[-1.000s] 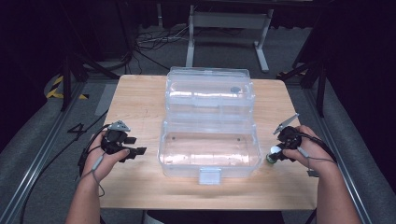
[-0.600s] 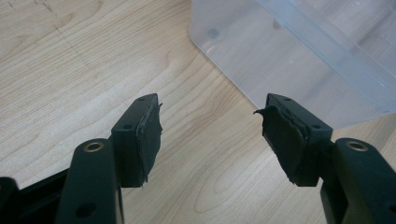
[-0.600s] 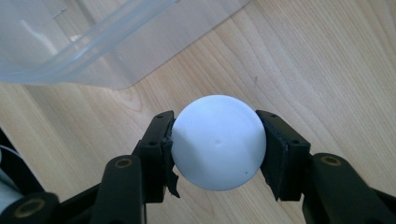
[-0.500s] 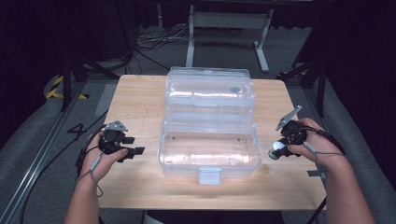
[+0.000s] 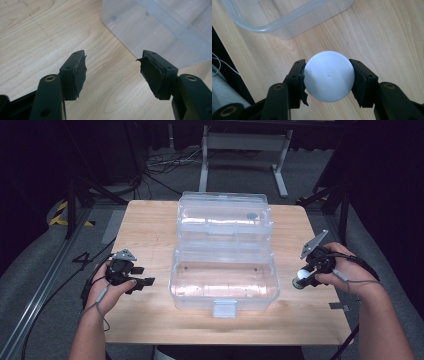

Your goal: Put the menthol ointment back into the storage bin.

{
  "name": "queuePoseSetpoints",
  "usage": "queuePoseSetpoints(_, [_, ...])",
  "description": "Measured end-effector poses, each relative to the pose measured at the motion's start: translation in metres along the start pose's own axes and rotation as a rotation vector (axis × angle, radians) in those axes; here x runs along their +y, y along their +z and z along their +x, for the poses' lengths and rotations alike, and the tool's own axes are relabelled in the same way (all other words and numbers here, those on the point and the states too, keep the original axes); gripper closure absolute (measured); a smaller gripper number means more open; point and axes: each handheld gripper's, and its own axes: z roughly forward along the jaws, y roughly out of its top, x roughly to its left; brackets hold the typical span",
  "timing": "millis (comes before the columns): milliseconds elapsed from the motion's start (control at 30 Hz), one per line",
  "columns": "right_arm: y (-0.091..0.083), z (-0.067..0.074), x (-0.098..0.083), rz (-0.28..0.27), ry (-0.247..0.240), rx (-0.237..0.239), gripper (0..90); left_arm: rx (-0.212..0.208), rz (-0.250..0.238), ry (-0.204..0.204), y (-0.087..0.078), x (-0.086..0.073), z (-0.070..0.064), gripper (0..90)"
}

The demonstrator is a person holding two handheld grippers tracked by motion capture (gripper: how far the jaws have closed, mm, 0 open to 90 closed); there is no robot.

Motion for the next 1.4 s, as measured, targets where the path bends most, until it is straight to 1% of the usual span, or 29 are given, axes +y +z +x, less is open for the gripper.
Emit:
queuePoseSetpoints(233, [-0.006, 0.001, 0.0, -0.006, -0.01, 0.0, 50.1, -0.002, -0.004, -0.011, 0.001, -0.001, 0.0, 37.7])
queuePoseSetpoints(267, [-0.007, 0.001, 0.0, -0.005, -0.002, 0.002, 50.2, -0.002, -0.003, -0.01, 0.001, -0.001, 0.0, 37.7])
queuePoseSetpoints(433, [-0.011, 0.004, 0.003, -0.018, -0.017, 0.0, 50.1, -0.004, -0.005, -0.005, 0.0, 0.0, 0.001, 37.7])
queuePoseSetpoints(467, [-0.012, 0.005, 0.004, -0.02, -0.023, 0.003, 50.2, -0.007, -0.006, -0.009, 0.0, 0.0, 0.001, 37.7])
queuePoseSetpoints(500, [-0.013, 0.005, 0.005, -0.023, -0.024, 0.005, 50.2, -0.01, -0.003, -0.001, 0.001, 0.001, 0.002, 37.6])
queuePoseSetpoints(567, [-0.015, 0.007, 0.007, -0.028, -0.03, 0.003, 50.2, -0.005, -0.01, -0.002, 0.002, 0.005, 0.004, 37.5])
queuePoseSetpoints(733, [-0.023, 0.012, 0.014, -0.036, -0.049, 0.004, 50.2, -0.005, -0.002, 0.002, 0.007, 0.011, 0.005, 37.4])
queuePoseSetpoints(767, [-0.025, 0.013, 0.016, -0.036, -0.053, 0.004, 50.2, -0.012, -0.002, 0.009, 0.009, 0.014, 0.005, 37.3])
queuePoseSetpoints(900, [-0.031, 0.017, 0.022, -0.041, -0.064, 0.003, 50.2, -0.012, 0.0, 0.007, 0.01, 0.015, 0.005, 37.3])
queuePoseSetpoints(1000, [-0.037, 0.02, 0.029, -0.05, -0.08, 0.001, 50.2, -0.011, -0.002, -0.002, 0.009, 0.015, 0.006, 37.3])
queuePoseSetpoints(1067, [-0.038, 0.02, 0.031, -0.054, -0.083, 0.002, 50.2, -0.013, -0.002, -0.002, 0.009, 0.015, 0.006, 37.3])
queuePoseSetpoints(1100, [-0.039, 0.021, 0.034, -0.05, -0.088, 0.0, 50.2, -0.013, -0.003, -0.002, 0.009, 0.014, 0.006, 37.3])
queuePoseSetpoints(1133, [-0.039, 0.022, 0.038, -0.054, -0.105, 0.002, 50.1, -0.013, -0.002, -0.005, 0.009, 0.013, 0.006, 37.3])
queuePoseSetpoints(1167, [-0.04, 0.024, 0.04, -0.053, -0.103, 0.007, 50.2, -0.014, -0.002, -0.011, 0.008, 0.012, 0.006, 37.3])
queuePoseSetpoints(1233, [-0.04, 0.025, 0.043, -0.057, -0.115, 0.007, 50.2, -0.007, -0.001, -0.008, 0.007, 0.01, 0.008, 37.3])
queuePoseSetpoints(1267, [-0.04, 0.026, 0.045, -0.057, -0.116, 0.011, 50.2, -0.005, -0.005, -0.014, 0.006, 0.01, 0.008, 37.3])
queuePoseSetpoints(1333, [-0.039, 0.027, 0.049, -0.057, -0.133, 0.017, 50.2, -0.001, -0.008, -0.014, 0.004, 0.01, 0.007, 37.3])
queuePoseSetpoints(1400, [-0.039, 0.029, 0.051, -0.056, -0.133, 0.019, 50.2, -0.003, -0.01, -0.016, 0.004, 0.01, 0.007, 37.3])
